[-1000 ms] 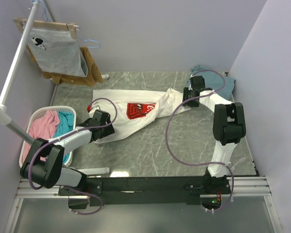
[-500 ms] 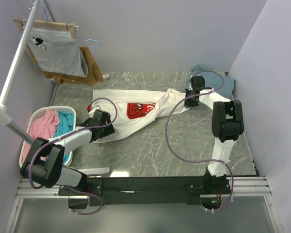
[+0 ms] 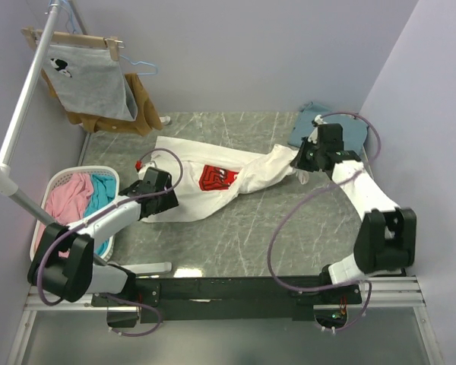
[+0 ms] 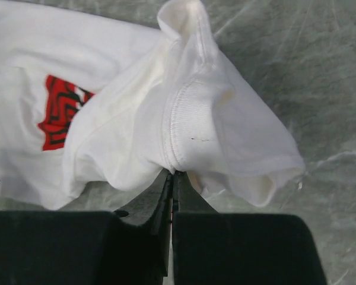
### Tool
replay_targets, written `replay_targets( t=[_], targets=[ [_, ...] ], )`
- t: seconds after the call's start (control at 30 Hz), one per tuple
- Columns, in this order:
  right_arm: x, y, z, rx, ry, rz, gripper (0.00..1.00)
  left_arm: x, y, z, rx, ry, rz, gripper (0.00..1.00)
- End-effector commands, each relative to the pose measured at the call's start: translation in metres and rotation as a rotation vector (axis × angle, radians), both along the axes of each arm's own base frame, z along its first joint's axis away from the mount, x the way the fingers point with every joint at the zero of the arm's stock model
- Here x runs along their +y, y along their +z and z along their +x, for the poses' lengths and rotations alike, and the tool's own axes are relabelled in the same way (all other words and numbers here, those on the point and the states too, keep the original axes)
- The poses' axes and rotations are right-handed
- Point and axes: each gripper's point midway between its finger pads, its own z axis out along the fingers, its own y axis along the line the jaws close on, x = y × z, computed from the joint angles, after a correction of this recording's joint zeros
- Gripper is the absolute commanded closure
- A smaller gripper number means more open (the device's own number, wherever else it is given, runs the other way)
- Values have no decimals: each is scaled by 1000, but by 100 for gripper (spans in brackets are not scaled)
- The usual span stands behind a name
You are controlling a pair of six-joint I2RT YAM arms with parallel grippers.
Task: Fold and stack the t-shirts
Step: Fold the flattened tshirt in 1/3 of the way
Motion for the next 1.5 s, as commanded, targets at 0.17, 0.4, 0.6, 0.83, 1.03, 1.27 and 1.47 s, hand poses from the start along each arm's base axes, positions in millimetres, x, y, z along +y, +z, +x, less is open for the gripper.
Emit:
replay_targets(
  t=[0.17,0.4,0.6,0.83,1.03,1.27,1.47],
  targets=[
    [15,-20,-71,190,44,93,96,-6,41,5,-74,-35,-33,24],
    [15,-47,-86,253,29,103,78,-11,40,4,-74,-53,-56,23],
    [10,-61,-69,223,10,72,84,-13,37,5,-69,-62,-59,24],
    [16,-22,-2,125,-14,95,99,-13,35,6,-63,-62,-55,24],
    [24,-6,37,121,5,77,93,-11,35,4,-62,-53,-53,24],
    [2,-29,-2,159,-94,-35,41,-12,31,6,-57,-61,-49,23],
    [-14,-37,-45,155,-148,-103,37,-15,27,7,-46,-73,-54,23]
  ],
)
